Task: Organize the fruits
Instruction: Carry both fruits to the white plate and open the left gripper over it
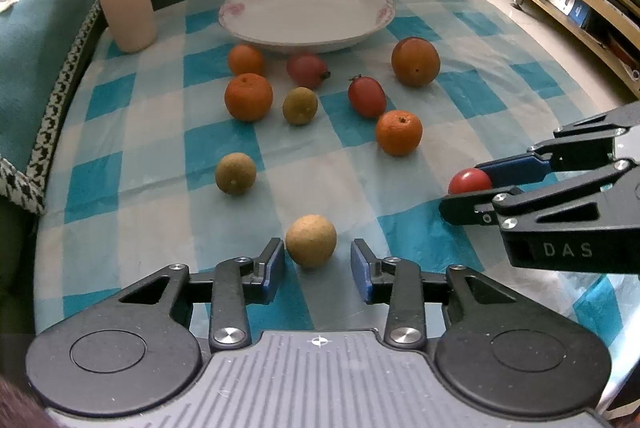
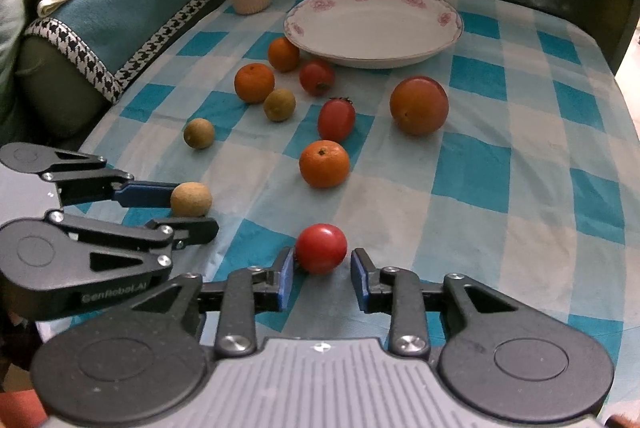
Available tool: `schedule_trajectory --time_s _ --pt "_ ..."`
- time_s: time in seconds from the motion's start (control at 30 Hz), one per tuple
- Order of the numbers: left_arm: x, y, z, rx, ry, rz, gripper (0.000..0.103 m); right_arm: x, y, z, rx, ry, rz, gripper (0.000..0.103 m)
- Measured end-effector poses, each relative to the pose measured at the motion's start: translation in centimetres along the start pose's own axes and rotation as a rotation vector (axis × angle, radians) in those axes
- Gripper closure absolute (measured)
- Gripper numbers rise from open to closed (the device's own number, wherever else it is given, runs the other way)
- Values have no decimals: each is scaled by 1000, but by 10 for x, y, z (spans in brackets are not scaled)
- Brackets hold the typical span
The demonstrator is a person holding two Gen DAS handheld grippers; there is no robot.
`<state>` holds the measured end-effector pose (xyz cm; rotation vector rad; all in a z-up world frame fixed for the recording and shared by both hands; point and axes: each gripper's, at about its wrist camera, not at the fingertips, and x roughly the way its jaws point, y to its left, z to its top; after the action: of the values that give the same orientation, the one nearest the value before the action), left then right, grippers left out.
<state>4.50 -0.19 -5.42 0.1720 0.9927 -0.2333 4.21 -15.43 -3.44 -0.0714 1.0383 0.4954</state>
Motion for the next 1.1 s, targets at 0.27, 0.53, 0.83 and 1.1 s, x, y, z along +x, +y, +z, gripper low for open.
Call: schedule_trajectory --time_s 0.27,0.53,0.83,1.1 --pt "-2 -2 2 0 22 -5 71 1 2 5 -9 -3 -33 55" --pt "1 -1 7 -14 36 -16 71 -4 6 4 -26 13 -53 60" --pt "1 5 10 -40 1 -49 71 -2 7 1 -30 15 -61 60" --pt "-9 2 28 -53 -51 -93 71 -9 2 4 -6 -15 -61 60"
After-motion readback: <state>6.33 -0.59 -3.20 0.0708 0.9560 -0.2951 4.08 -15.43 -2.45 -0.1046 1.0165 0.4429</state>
